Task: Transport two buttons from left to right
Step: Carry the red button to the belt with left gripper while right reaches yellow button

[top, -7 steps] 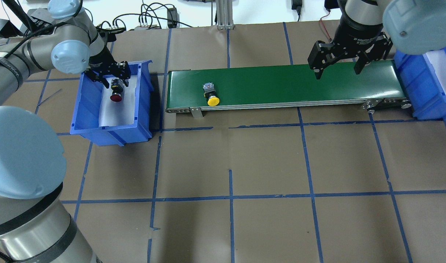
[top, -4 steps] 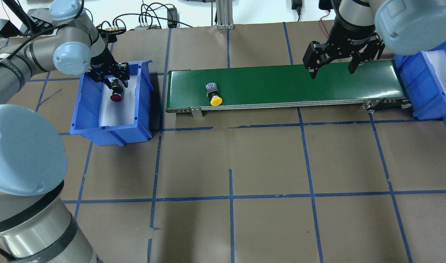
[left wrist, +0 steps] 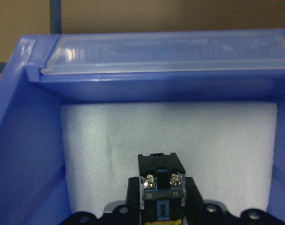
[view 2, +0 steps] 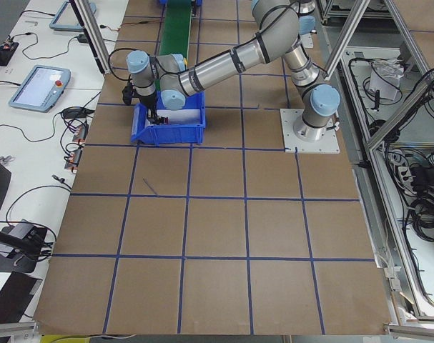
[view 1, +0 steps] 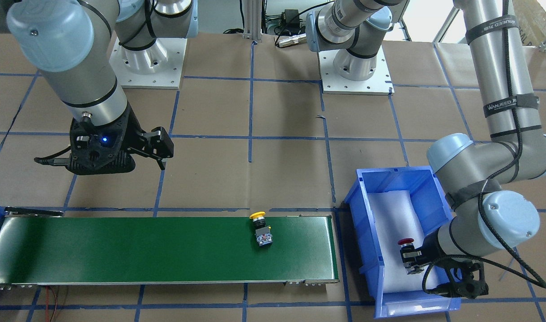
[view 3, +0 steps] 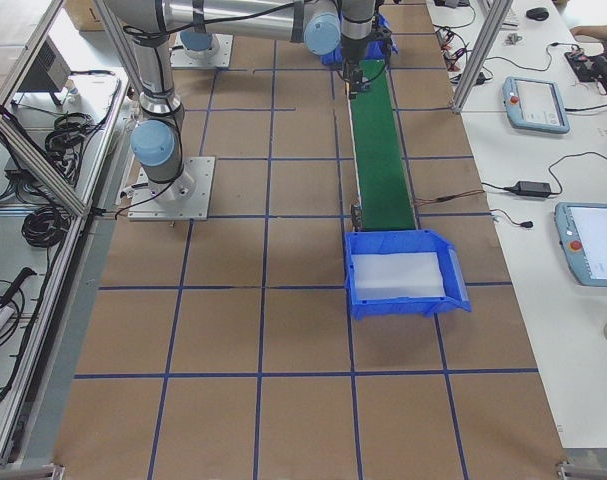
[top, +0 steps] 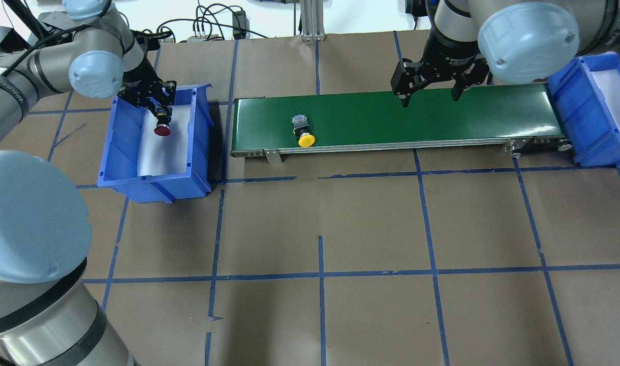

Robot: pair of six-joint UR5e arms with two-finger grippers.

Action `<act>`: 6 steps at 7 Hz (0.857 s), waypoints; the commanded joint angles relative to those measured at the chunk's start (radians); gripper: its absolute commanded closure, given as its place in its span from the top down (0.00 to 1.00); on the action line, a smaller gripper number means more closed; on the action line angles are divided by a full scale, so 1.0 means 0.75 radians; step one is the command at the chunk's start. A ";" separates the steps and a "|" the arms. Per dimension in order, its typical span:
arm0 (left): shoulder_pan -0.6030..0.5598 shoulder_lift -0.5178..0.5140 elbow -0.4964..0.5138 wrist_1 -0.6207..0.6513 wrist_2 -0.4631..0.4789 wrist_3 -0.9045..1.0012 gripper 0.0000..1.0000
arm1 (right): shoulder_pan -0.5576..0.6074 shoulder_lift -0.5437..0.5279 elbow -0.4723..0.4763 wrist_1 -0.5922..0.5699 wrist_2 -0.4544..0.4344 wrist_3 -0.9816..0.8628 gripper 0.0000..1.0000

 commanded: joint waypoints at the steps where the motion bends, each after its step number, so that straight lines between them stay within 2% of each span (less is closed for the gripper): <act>1: -0.004 0.110 0.015 -0.084 0.001 -0.013 0.25 | 0.012 0.059 -0.004 -0.105 0.040 0.140 1.00; 3: -0.030 0.196 0.084 -0.227 0.005 -0.074 0.27 | 0.063 0.094 -0.004 -0.137 0.026 0.211 1.00; 4: -0.077 0.195 0.139 -0.284 0.006 -0.153 0.27 | 0.104 0.146 -0.010 -0.212 0.018 0.230 1.00; 6: -0.173 0.168 0.217 -0.334 0.006 -0.315 0.28 | 0.173 0.218 -0.094 -0.236 -0.033 0.259 1.00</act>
